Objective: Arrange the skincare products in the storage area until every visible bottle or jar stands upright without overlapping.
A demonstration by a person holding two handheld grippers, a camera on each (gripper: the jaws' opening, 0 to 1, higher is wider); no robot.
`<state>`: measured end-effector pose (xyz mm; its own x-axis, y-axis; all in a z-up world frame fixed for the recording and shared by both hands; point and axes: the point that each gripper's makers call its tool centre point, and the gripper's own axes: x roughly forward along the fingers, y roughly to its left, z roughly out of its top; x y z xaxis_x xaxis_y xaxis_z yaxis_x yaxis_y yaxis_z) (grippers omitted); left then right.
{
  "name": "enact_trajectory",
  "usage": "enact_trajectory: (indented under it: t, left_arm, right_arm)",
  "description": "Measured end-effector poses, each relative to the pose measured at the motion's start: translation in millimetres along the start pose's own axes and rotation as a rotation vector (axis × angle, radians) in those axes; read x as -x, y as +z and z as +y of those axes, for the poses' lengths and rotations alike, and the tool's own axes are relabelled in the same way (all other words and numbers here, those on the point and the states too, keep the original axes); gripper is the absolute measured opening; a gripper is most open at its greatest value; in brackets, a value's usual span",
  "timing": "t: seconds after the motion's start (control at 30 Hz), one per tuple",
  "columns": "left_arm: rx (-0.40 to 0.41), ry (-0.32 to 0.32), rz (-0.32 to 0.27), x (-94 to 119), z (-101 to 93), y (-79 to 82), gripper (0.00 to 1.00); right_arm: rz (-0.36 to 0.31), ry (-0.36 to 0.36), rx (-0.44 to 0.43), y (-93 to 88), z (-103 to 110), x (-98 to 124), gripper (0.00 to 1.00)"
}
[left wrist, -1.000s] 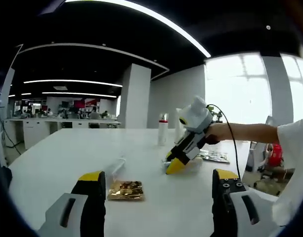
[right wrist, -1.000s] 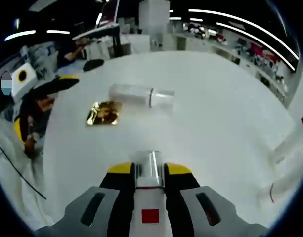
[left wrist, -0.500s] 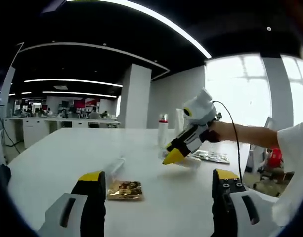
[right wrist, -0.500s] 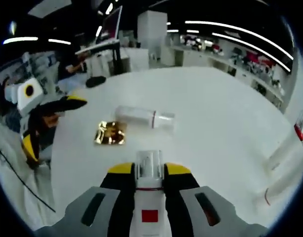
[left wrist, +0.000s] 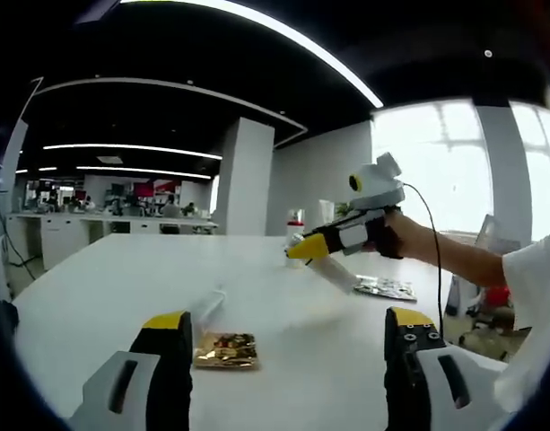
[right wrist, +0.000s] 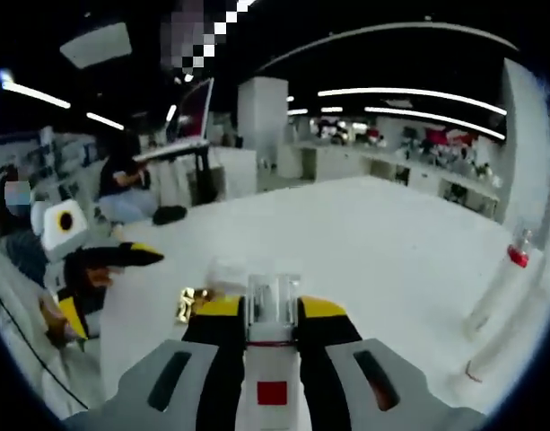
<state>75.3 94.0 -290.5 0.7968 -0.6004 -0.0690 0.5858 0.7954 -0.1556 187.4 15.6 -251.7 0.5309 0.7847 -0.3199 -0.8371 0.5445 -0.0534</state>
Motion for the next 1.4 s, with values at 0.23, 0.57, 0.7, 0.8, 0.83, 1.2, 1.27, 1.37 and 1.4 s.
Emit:
enact_trajectory:
  t: [0.23, 0.57, 0.7, 0.8, 0.83, 1.2, 1.27, 1.37, 1.4]
  left_arm:
    - [0.014, -0.011, -0.038, -11.8, -1.4, 8.3, 0.9]
    - [0.009, -0.073, -0.025, -50.0, -18.4, 14.1, 0.9]
    - [0.018, -0.13, 0.003, -70.1, -33.5, 10.5, 0.89]
    - [0.045, -0.154, 0.003, -83.7, -42.4, 11.8, 0.87]
    - [0.06, -0.163, -0.008, -86.4, -45.5, 14.2, 0.87]
    - [0.124, -0.158, -0.103, -104.6, -63.8, 30.7, 0.7]
    - [0.149, -0.165, -0.12, -104.2, -62.5, 33.7, 0.61]
    - [0.175, -0.172, -0.127, -102.9, -59.3, 35.6, 0.5]
    - [0.176, -0.17, -0.128, -102.5, -57.9, 35.8, 0.48]
  right_arm:
    - [-0.13, -0.013, -0.014, 32.8, 7.0, 6.5, 0.2]
    - [-0.228, -0.028, 0.041, 55.4, 24.2, 13.6, 0.2]
    - [-0.249, -0.033, 0.038, 58.4, 25.9, 13.6, 0.2]
    - [-0.255, -0.026, 0.041, 58.2, 30.5, 13.8, 0.2]
    - [-0.259, -0.02, 0.038, 59.1, 31.7, 13.6, 0.2]
    - [-0.268, 0.006, 0.031, 61.2, 40.0, 14.9, 0.2]
    - [-0.267, 0.004, 0.033, 59.8, 39.3, 15.8, 0.2]
    - [-0.265, 0.007, 0.022, 57.2, 37.9, 16.7, 0.2]
    - [-0.263, 0.009, 0.018, 56.3, 37.5, 16.9, 0.2]
